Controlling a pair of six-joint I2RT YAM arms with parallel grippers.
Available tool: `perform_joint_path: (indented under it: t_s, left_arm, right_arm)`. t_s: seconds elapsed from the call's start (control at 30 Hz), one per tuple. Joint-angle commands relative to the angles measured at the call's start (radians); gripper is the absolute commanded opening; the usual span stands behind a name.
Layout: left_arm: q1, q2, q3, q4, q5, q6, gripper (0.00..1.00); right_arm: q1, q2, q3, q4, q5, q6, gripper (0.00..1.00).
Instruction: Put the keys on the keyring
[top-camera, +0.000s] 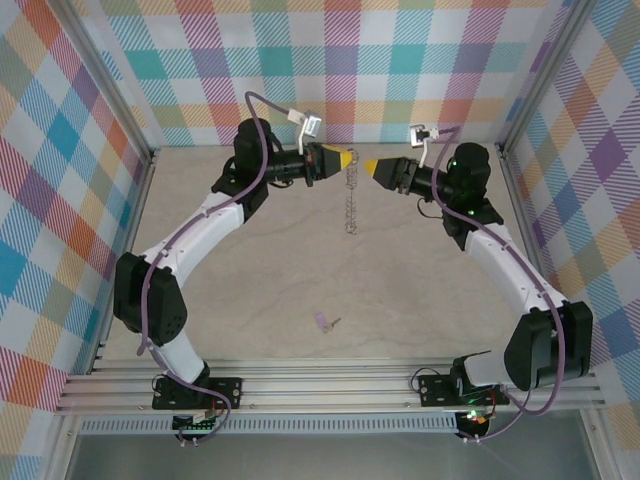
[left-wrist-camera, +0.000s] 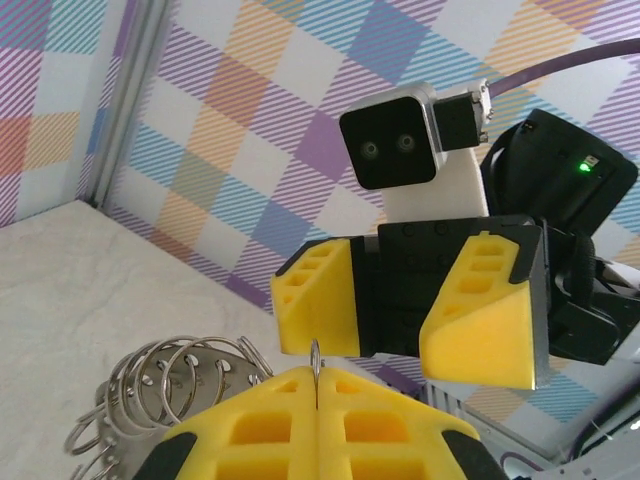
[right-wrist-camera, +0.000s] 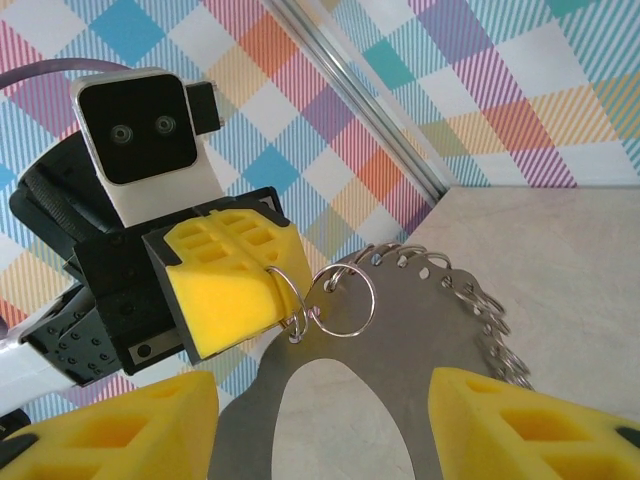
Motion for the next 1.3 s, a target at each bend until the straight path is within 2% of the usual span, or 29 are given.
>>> perform_joint_path:
  t_s: [0.0, 0.17, 0.43, 0.83, 1.27]
  left_arm:
    - [0.007, -0.107, 0.013, 0.105, 0.040, 0.013, 0.00]
    - [-0.005, -0.173, -0.034, 0.194, 0.009, 0.072, 0.00]
    - [-0.024, -0.212, -0.038, 0.269, 0.006, 0.123, 0.00]
    - [-0.056, -0.231, -0.033, 0.269, 0.017, 0.199, 0.00]
    - [-0.061, -0.221, -0.041, 0.255, 0.002, 0.187, 0.00]
  right_arm:
    - [-0.015, -0.087, 0.005, 0.003, 0.009, -0.047, 0.57]
    - [-0.046, -0.160, -0.035, -0.012, 0.066, -0.039, 0.56]
    - [-0.050, -0.213, -0.072, -0.028, 0.075, -0.029, 0.55]
    - [-0.050, -0.203, -0.085, 0.002, 0.056, -0.002, 0.54]
    - [-0.050, -0.163, -0.014, 0.081, -0.013, 0.053, 0.52]
